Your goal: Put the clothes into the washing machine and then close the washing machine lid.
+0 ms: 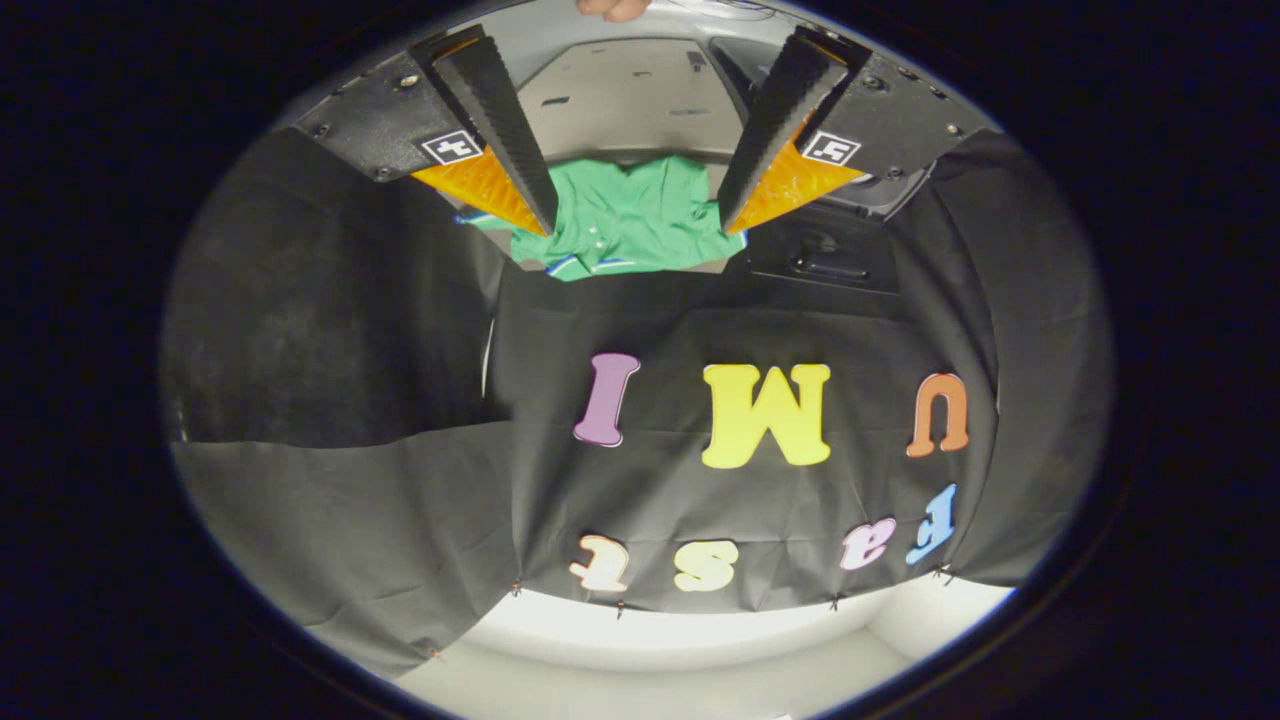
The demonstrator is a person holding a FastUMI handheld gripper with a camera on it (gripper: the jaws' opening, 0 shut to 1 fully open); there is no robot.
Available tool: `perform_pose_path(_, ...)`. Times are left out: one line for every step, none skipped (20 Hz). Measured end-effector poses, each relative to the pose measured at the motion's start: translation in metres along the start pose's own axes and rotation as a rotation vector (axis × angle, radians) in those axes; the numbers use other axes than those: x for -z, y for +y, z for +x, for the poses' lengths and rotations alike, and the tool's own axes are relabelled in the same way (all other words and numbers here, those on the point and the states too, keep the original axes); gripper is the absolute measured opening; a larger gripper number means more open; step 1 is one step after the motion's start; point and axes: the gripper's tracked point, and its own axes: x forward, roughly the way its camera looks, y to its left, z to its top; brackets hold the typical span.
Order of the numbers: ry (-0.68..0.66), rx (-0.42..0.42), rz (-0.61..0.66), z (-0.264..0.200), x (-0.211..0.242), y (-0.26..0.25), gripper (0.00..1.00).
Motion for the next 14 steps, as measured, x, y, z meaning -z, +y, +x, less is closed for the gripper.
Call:
perform_pose_path(0.003,-0.002,-0.017,0.015,-0.004,-0.003,1.00)
perform_pose_path(0.015,-0.010,-0.031,0.033,-0.006,-0.006,1.00)
perform_pose_path(0.032,-0.021,-0.038,0.050,-0.006,-0.008,1.00)
perform_pose_path(0.056,-0.037,-0.044,0.068,-0.003,-0.009,1.00)
perform_pose_path(0.084,-0.043,-0.052,0.085,-0.001,-0.012,1.00)
perform_pose_path(0.102,-0.045,-0.063,0.103,0.003,-0.017,1.00)
perform_pose_path(0.124,-0.046,-0.072,0.120,0.007,-0.022,1.00)
perform_pose_path(0.148,-0.045,-0.078,0.137,0.013,-0.026,1.00)
perform_pose_path(0.179,-0.048,-0.079,0.153,0.020,-0.030,1.00)
perform_pose_path(0.208,-0.056,-0.078,0.166,0.027,-0.031,1.00)
perform_pose_path(0.236,-0.059,-0.079,0.177,0.033,-0.033,1.00)
perform_pose_path(0.265,-0.061,-0.085,0.187,0.041,-0.034,1.00)
perform_pose_path(0.303,-0.057,-0.096,0.195,0.050,-0.036,1.00)
perform_pose_path(0.326,-0.058,-0.104,0.202,0.058,-0.037,1.00)
